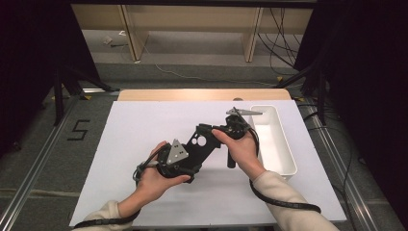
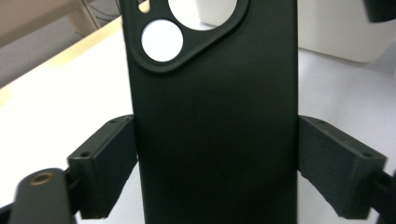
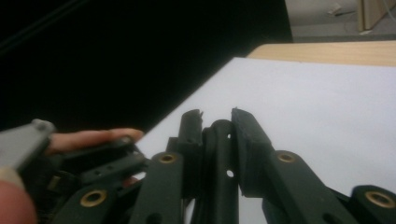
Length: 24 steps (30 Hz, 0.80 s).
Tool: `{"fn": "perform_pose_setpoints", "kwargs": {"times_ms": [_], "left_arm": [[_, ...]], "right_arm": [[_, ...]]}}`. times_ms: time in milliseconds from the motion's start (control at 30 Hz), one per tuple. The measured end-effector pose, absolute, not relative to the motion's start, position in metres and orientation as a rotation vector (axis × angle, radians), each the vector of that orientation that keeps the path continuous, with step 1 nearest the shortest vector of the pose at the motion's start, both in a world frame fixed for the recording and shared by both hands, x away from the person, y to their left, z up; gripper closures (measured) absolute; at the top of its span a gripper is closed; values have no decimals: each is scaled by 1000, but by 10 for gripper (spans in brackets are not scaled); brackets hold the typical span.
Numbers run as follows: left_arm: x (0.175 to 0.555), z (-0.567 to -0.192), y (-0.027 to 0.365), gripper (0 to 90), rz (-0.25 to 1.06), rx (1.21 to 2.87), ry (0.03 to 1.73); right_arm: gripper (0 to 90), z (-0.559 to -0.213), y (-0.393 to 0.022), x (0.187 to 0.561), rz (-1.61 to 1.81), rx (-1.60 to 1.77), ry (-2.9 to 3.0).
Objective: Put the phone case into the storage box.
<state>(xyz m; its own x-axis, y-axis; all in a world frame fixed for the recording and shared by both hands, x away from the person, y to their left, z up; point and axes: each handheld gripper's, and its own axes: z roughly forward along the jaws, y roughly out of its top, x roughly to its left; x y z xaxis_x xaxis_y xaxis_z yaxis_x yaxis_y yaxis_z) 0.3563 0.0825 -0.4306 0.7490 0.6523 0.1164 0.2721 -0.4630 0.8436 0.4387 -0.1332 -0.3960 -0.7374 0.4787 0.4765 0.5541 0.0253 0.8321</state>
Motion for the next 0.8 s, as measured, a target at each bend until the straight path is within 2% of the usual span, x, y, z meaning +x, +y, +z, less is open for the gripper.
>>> {"fn": "perform_pose_setpoints", "kwargs": {"times_ms": [67,333,800], "left_arm": [[358,-429,84,165,521,2030,693],[359,-425,97,139,445,1930,695],[356,-425,109,157,438,1924,663]], "right_arm": [[779,-390,-132,436,-1864,-1096,-2203],[778,-375,-135,431,-1898,-1005,-2293],[777,-367,-135,428,-1838,-811,-2466]]}}
